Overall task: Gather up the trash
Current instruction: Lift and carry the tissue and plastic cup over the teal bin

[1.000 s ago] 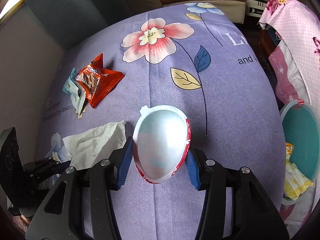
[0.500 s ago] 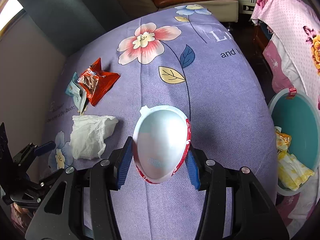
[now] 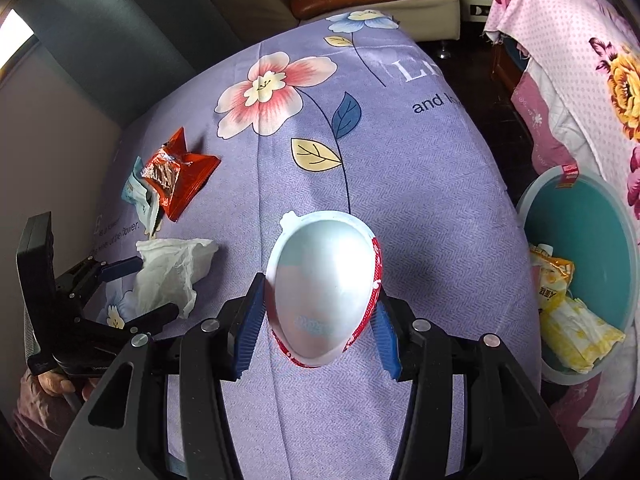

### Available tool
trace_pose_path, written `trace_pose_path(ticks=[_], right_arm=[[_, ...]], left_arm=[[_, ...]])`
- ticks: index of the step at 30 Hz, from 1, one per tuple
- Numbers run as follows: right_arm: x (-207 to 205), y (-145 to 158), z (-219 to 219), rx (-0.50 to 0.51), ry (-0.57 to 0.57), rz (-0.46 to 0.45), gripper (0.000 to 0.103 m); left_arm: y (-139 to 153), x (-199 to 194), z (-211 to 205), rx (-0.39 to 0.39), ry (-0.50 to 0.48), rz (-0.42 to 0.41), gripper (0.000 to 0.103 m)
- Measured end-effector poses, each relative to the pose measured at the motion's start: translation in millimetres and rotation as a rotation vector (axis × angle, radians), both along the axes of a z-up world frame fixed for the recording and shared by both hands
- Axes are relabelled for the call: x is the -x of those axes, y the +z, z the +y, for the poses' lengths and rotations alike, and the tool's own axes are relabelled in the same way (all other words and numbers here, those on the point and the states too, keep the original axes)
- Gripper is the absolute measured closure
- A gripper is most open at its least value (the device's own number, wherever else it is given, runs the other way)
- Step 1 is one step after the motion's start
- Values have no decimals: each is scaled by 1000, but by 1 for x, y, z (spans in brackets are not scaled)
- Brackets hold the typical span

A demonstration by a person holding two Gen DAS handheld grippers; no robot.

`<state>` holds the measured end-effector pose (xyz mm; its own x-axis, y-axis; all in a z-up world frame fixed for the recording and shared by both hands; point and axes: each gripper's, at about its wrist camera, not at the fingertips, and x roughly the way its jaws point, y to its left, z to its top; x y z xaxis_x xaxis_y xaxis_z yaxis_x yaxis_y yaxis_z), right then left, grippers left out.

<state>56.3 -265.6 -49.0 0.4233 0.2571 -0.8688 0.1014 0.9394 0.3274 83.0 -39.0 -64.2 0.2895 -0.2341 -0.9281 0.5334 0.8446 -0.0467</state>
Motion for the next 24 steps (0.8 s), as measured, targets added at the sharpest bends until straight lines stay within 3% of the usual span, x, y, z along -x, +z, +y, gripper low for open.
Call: trace_pose_path(ticks=[7,10,12,14,15,19,24], right_arm=[[-8,-6,2,-12,10,10,56],[-10,-7,1,-14,11,9,56],[-11,-7,0,-17,10,8,56],[-13,-7,0,-20,8,8,56],[-13,-7,0,-22,7,7,56],[-13,-6,-2,-26,8,2,56],[-9,-3,-10,-37,-7,-12,56]], left_arm=[[-3,2,-3,-17,23,-53,14],[2,-7,5,-27,79,-72,38],[6,-15,13,-36,131,-73,65],[8,-23,23,-31,202,-55,84],[9,-27,29,-17,243,-40,89],[18,-27,43,41,345,-26,89],[37,-9,25,82,314,-47,89]])
